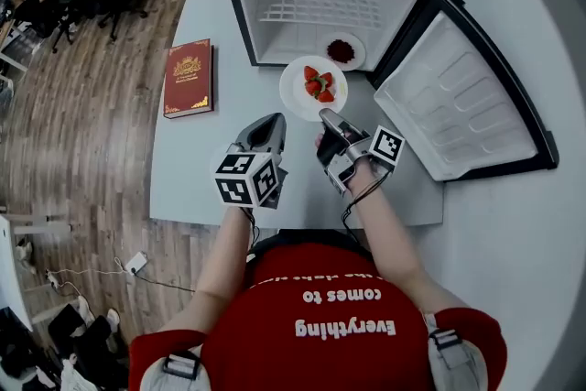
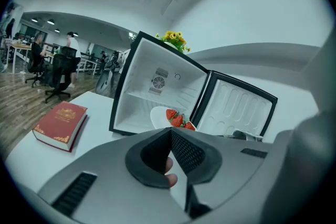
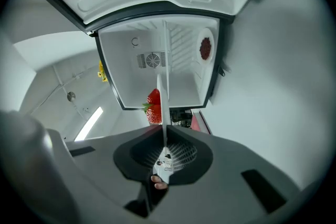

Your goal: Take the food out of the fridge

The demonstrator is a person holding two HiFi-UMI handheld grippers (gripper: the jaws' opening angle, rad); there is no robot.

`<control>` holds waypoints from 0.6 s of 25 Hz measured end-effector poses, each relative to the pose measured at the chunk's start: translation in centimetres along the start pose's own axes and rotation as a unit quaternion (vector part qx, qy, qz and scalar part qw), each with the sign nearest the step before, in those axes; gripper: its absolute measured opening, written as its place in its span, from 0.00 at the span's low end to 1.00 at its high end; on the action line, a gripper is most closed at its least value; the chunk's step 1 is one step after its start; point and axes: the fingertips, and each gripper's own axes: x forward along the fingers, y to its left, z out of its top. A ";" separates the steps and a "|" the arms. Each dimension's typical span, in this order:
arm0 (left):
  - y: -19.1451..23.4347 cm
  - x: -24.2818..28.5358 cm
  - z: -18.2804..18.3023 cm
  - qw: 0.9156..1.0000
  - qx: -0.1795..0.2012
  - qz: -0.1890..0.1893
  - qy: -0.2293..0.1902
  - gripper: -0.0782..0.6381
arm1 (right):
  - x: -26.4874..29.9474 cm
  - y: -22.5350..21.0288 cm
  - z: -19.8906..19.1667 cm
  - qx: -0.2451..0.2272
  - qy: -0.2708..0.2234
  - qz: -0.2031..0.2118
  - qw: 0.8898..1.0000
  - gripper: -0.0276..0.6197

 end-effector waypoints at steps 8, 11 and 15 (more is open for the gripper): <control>6.5 -6.7 -5.6 0.993 -0.057 0.097 0.029 0.11 | -1.8 -7.4 -7.4 0.045 0.073 -0.078 0.993 0.08; 8.1 -9.2 -7.7 0.988 -0.080 0.129 0.037 0.11 | -2.3 -10.0 -9.9 0.056 0.098 -0.109 0.988 0.08; 9.4 -11.6 -9.6 0.983 -0.097 0.154 0.040 0.11 | -3.5 -14.1 -11.5 0.036 0.124 -0.159 0.979 0.08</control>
